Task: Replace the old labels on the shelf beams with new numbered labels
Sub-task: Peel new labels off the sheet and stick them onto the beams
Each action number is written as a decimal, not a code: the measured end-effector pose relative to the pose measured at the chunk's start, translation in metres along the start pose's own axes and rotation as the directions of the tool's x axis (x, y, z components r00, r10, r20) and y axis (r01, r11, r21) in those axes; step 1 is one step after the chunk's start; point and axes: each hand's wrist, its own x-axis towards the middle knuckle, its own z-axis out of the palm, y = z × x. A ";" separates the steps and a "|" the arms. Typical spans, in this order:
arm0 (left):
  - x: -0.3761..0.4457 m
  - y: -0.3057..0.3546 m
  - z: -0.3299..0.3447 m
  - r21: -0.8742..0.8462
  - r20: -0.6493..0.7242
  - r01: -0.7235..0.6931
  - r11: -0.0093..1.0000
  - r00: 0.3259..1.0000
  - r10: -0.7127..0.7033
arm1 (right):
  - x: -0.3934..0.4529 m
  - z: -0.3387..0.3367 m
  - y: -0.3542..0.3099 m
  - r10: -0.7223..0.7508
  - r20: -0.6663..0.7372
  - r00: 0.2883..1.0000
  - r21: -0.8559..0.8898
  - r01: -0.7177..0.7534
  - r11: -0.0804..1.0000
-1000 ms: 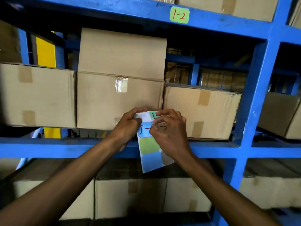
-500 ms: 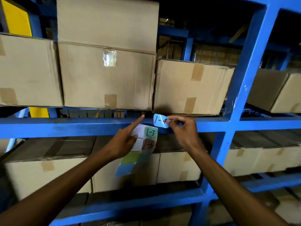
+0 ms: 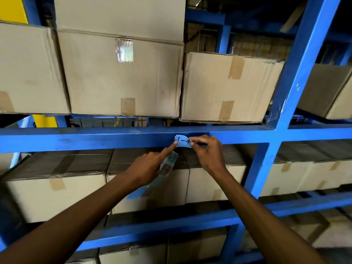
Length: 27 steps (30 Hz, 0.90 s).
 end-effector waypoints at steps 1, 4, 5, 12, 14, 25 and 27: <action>0.002 -0.001 0.002 0.020 0.005 0.007 1.000 1.000 -0.007 | 0.001 0.001 0.001 0.000 -0.002 1.000 0.004 0.000 1.000; 0.010 -0.002 0.006 0.074 0.019 0.029 0.997 0.999 -0.031 | 0.002 0.004 0.002 0.001 -0.005 1.000 0.004 -0.001 1.000; 0.013 -0.002 0.006 0.094 0.017 0.034 0.995 0.999 -0.035 | 0.003 0.005 0.002 0.001 -0.006 1.000 0.003 -0.001 1.000; 0.024 0.000 0.005 0.210 -0.021 0.097 0.973 0.995 -0.095 | 0.006 0.009 0.005 -0.008 -0.007 1.000 -0.003 0.008 1.000; 0.025 -0.001 0.006 0.223 -0.023 0.103 0.969 0.995 -0.100 | 0.007 0.010 0.006 0.001 -0.005 1.000 -0.010 -0.001 1.000; 0.028 -0.003 0.013 0.214 -0.054 0.097 0.972 0.995 -0.088 | 0.016 0.014 0.009 0.032 -0.071 0.997 -0.055 -0.036 0.998; 0.028 -0.003 0.013 0.211 -0.061 0.092 0.973 0.995 -0.081 | 0.017 0.015 0.009 0.035 -0.086 0.996 -0.056 -0.040 0.998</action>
